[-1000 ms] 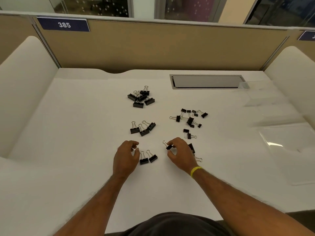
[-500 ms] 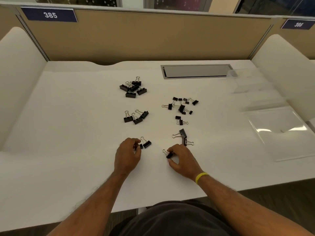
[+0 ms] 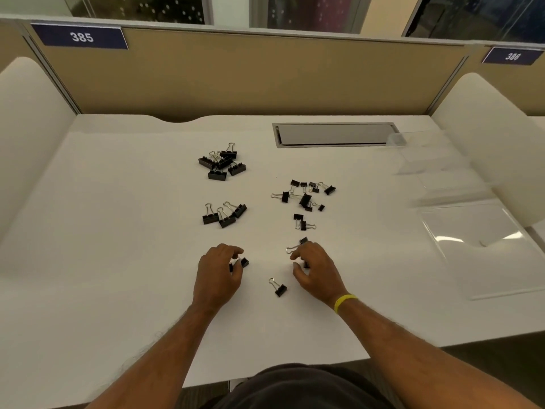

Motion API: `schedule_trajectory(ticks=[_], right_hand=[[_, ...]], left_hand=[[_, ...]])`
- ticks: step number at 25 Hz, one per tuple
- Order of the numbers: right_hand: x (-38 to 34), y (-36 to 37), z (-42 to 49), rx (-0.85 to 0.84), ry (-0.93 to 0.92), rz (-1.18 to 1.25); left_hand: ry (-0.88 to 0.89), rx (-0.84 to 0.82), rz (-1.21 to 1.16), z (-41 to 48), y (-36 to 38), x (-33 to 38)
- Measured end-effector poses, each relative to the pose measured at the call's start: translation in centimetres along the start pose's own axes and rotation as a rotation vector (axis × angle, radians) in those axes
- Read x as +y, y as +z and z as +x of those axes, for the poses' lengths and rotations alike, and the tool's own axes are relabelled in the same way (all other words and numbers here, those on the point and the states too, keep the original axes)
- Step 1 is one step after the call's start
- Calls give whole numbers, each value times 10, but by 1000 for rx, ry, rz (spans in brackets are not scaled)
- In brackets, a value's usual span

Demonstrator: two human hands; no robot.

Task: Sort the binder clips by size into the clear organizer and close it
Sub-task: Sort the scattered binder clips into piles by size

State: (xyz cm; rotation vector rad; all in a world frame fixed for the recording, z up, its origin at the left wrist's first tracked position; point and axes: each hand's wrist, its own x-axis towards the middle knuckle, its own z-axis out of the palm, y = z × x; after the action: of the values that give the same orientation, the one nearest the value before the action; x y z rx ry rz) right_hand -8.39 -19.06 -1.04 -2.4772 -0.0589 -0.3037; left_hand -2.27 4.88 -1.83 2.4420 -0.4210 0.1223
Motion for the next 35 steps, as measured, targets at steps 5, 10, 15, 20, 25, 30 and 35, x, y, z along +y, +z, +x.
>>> schedule_trajectory(ticks=[5,10,15,20,25,30,35], right_hand=[[16,-13,77,25,41,-33],[37,-17,142,-90,170,-102],[56,-8,184,-261,112,-247],[61,7,198,-326,4,-348],[51,8,192,-232,-63,-139],[24,14,155,-244,-77,81],[-8,34,111,-365,-122,77]], left_hand=[[-31,23,26,19,1,5],[-65,51,13,29,5,8],[-114,53,48,30,9,11],[-142,67,71,29,7,12],[-168,87,87,29,0,9],[-256,121,84,18,-9,2],[-279,108,78,-1,-13,-6]])
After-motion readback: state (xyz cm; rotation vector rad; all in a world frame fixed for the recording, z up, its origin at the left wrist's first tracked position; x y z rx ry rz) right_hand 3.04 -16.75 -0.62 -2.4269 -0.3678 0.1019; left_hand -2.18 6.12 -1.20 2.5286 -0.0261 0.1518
